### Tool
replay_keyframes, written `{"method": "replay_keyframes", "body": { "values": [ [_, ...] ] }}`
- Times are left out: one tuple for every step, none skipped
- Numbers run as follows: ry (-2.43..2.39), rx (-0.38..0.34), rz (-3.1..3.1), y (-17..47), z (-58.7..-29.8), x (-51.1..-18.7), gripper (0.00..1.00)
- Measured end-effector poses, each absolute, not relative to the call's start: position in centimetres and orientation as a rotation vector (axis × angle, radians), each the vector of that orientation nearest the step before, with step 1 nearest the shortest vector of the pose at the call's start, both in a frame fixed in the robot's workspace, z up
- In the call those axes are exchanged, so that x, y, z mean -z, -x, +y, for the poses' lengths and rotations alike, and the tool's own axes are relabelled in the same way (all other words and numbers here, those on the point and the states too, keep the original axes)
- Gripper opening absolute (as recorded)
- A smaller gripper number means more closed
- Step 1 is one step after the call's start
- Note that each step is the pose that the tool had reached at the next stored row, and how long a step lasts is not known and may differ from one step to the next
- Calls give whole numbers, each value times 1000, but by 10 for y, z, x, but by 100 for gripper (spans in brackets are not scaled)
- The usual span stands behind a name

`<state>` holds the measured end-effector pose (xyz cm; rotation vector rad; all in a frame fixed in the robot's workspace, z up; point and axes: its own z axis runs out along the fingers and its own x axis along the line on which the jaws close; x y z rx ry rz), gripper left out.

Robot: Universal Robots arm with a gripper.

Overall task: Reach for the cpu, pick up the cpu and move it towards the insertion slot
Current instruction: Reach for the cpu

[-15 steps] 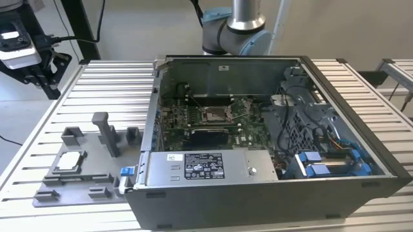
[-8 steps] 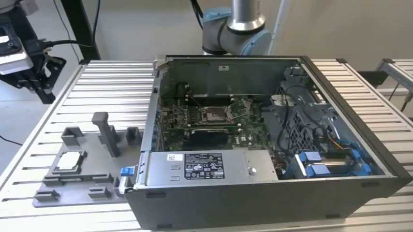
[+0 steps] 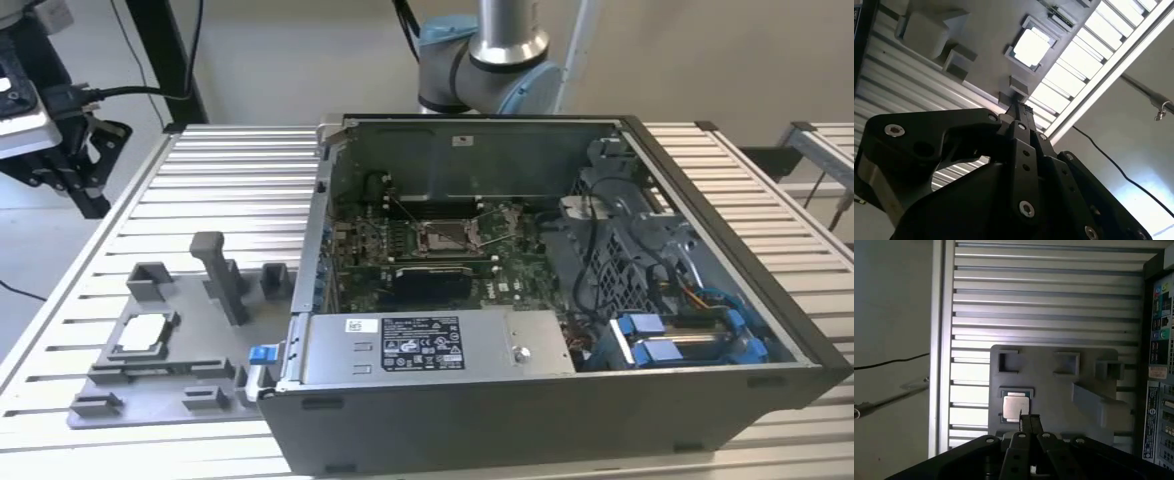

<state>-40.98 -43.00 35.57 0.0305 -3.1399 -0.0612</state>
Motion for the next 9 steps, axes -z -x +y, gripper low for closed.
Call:
{"method": "replay_keyframes", "body": {
  "values": [
    [-31, 61, -3140, 410, -430, -356, 0],
    [-31, 61, -3140, 410, -430, -356, 0],
    [-31, 61, -3140, 410, -430, -356, 0],
    [-31, 61, -3140, 410, -430, -356, 0],
    [-31, 61, -3140, 410, -430, -356, 100],
    [-31, 61, -3140, 410, -430, -356, 100],
    [-31, 61, -3140, 410, -430, -356, 100],
    [-31, 61, -3140, 410, -430, -356, 100],
    [-31, 61, -3140, 410, -430, -356, 100]
  ]
}}
